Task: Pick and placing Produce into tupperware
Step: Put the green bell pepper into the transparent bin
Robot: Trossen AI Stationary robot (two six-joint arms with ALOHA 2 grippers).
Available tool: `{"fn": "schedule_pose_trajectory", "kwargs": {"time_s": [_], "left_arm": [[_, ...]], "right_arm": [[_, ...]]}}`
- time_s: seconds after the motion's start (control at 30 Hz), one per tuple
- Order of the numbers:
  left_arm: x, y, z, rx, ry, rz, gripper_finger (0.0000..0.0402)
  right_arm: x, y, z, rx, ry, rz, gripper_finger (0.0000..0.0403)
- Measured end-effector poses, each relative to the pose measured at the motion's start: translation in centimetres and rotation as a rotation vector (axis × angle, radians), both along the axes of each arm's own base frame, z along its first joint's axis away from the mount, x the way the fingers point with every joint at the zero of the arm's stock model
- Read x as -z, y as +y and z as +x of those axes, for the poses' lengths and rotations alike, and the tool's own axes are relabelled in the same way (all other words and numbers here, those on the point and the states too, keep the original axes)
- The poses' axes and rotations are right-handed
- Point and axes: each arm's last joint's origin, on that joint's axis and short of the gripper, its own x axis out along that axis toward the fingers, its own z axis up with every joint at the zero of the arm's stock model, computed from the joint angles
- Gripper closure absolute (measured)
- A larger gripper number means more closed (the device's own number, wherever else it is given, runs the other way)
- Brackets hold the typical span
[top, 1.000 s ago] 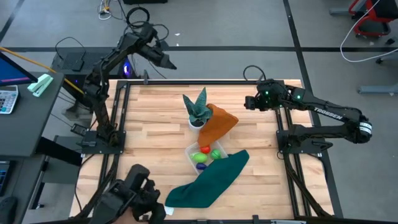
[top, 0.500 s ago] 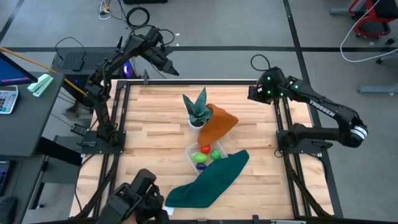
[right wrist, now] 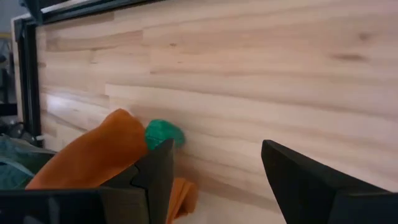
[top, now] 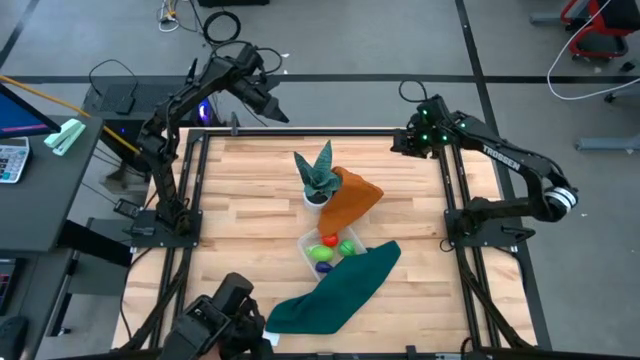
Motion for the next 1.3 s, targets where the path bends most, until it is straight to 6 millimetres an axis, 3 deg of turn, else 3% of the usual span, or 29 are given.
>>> {"fn": "schedule_pose_trajectory", "kwargs": {"time_s": [0.27, 0.47, 0.83, 1.3], "left_arm": [[0.0, 0.0, 0.0, 0.000, -0.001, 0.001, 0.0202], [0.0, 0.0, 0.0, -0.013, 0.003, -0.014, 0.0204], [0.0, 0.0, 0.0, -0.029, 0.008, -0.033, 0.0204], [-0.2, -0.8, 1.6, 0.016, -0.019, 0.007, 0.0208]], "right_arm": [[-0.7, -3.9, 1.4, -0.064, 0.017, -0.045, 0.0201], [0.5, -5.8, 2.3, -0.138, 0.014, -0.022, 0.0201], [0.5, -5.1, 4.2, -0.374, -0.063, -0.115, 0.0201], [1.0, -5.3, 4.4, -0.330, -0.073, -0.051, 0.0201]]}}
